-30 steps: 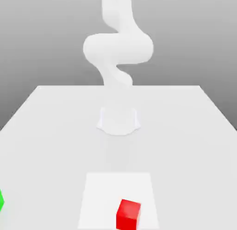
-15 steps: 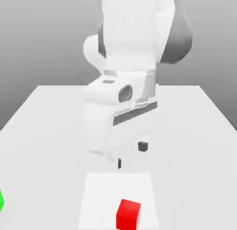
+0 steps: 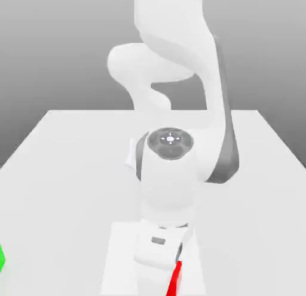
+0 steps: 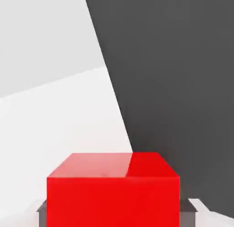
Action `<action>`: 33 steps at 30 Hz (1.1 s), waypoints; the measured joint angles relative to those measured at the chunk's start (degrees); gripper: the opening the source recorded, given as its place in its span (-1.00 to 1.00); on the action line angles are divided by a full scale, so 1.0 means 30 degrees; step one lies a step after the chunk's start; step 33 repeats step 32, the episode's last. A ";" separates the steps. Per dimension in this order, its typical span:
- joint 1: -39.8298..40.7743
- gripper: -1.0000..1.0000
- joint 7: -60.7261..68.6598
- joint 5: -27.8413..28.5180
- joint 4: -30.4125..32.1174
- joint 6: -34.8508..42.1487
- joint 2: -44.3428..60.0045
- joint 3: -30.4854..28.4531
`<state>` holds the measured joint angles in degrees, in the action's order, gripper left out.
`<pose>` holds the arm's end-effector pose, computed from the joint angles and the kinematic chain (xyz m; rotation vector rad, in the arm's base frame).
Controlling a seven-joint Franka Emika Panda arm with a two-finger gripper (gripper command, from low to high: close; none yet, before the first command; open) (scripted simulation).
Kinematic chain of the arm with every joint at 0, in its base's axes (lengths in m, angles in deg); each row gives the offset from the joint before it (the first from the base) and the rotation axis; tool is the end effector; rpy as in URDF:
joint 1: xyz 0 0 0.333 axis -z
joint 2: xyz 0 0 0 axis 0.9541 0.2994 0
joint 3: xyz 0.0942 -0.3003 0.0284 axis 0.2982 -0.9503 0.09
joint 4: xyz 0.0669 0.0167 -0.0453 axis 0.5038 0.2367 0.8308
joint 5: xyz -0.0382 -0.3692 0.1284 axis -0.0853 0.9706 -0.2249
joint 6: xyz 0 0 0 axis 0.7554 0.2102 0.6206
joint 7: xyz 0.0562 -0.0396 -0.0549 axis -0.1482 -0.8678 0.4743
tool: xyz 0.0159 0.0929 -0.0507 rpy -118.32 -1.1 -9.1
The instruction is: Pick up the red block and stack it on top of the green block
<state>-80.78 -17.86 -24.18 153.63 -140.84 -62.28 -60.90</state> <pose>0.4835 0.0254 0.1479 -3.0495 -0.7531 0.0036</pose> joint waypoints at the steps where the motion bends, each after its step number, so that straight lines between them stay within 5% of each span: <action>1: 0.0038 -1.00 0.0041 -0.0044 -0.0032 -0.0184 0.0207 0.0048; 8: 0.0003 -1.00 -0.1253 0.0486 0.0236 0.2801 -0.2943 -0.0901; 24: 0.4785 -1.00 -1.3055 -0.3434 -0.3870 0.6171 -0.1132 -0.8189; 28: 0.6202 -1.00 -1.2838 -0.5603 -0.4493 0.4626 0.1261 -0.7468; 29: 0.6393 1.00 -1.2683 -0.5892 -0.4541 0.4352 0.1614 -0.7260; 33: 0.6394 1.00 -1.2683 -0.5893 -0.4541 0.4353 0.1614 -0.7260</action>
